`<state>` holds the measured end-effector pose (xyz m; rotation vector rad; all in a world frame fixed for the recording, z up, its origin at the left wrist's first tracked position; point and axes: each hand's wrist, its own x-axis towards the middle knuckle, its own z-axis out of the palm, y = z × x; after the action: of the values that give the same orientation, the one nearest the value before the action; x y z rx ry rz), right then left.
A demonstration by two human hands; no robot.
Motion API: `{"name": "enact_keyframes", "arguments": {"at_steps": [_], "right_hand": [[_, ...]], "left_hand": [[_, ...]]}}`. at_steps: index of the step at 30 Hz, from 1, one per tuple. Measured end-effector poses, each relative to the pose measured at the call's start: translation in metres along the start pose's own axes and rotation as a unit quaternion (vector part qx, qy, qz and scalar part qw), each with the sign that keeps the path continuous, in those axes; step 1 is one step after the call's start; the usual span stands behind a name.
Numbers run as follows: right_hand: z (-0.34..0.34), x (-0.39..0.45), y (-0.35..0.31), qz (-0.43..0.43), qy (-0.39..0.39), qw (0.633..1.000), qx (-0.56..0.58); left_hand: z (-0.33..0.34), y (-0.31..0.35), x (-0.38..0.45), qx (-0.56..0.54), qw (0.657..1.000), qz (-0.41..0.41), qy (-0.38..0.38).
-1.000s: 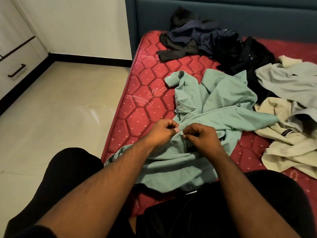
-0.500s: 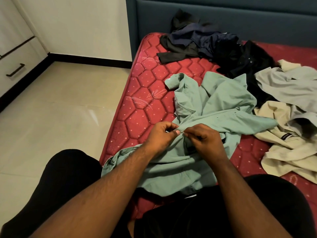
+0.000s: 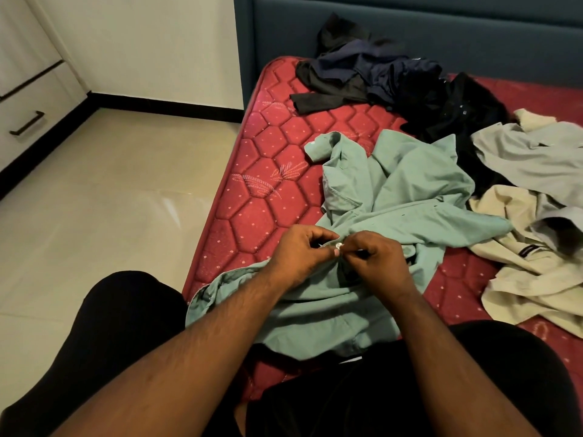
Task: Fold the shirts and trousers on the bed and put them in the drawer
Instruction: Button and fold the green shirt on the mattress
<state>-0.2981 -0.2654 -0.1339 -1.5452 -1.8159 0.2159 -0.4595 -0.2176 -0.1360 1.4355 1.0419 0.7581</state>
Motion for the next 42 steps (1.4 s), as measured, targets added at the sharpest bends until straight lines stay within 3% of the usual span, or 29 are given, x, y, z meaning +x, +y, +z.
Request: {"name": "enact_keyframes", "arguments": {"at_steps": [4, 9, 16, 21, 26, 30, 34, 42], "right_hand": [[0.003, 0.000, -0.004, 0.012, 0.021, 0.999, 0.033], [-0.002, 0.001, -0.008, 0.114, 0.008, 0.988, 0.107], [0.000, 0.004, -0.002, 0.102, -0.008, 0.994, 0.026], [0.009, 0.002, -0.003, 0.093, -0.003, 0.994, -0.051], [0.011, 0.000, -0.008, 0.106, 0.006, 0.994, -0.033], [-0.001, 0.008, -0.012, 0.139, -0.083, 0.987, 0.020], [-0.014, 0.007, -0.001, 0.158, -0.190, 0.968, -0.042], [-0.045, 0.016, 0.004, 0.152, -0.239, 0.951, -0.127]], "left_hand": [[0.003, -0.001, -0.004, -0.043, 0.998, 0.010, 0.040], [0.003, -0.005, -0.006, -0.012, 0.996, 0.060, 0.065], [0.009, -0.015, -0.010, 0.033, 0.989, 0.114, 0.088], [0.008, -0.021, -0.005, 0.038, 0.996, 0.066, 0.048], [-0.003, -0.015, 0.003, 0.101, 0.994, 0.018, -0.031], [-0.018, -0.005, 0.006, 0.239, 0.964, 0.102, -0.063], [-0.034, -0.002, -0.001, 0.315, 0.921, 0.217, -0.073], [-0.083, 0.005, -0.006, 0.339, 0.905, 0.258, 0.000]]}}
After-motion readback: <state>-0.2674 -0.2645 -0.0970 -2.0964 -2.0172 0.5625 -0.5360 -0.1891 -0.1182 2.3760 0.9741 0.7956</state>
